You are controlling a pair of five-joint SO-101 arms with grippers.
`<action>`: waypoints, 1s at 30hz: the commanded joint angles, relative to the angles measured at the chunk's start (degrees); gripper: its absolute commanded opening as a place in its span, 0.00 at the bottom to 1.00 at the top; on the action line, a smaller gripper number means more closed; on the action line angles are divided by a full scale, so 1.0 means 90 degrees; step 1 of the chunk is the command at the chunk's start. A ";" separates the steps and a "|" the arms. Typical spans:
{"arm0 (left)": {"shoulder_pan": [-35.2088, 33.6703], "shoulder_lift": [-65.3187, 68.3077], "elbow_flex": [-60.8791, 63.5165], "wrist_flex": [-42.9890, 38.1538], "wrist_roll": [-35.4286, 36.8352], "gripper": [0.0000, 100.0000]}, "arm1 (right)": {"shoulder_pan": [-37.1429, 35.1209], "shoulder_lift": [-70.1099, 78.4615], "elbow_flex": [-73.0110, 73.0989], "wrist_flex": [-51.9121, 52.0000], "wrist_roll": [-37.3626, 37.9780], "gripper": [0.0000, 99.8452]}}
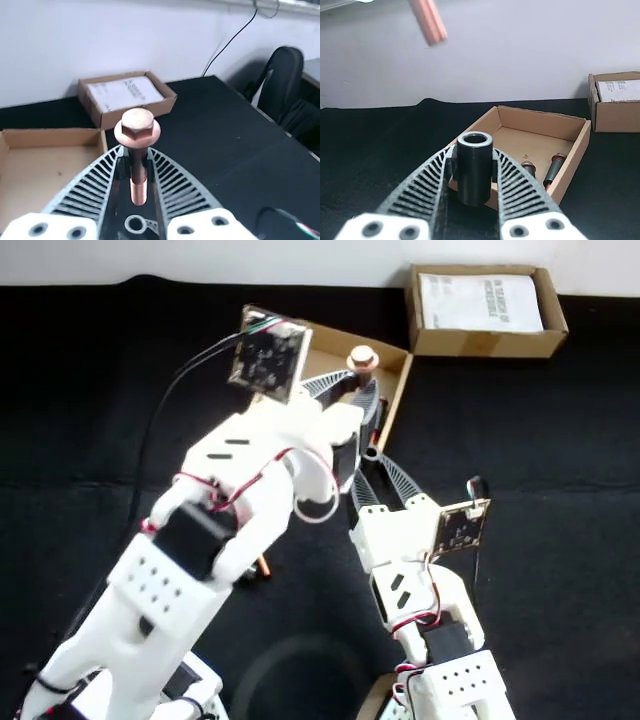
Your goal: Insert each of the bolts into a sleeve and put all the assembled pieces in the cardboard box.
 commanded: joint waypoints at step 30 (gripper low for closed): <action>0.0552 -0.0894 0.1880 -0.1553 -0.0947 0.01 | -0.0024 -0.0063 0.0737 -0.0132 0.0059 0.01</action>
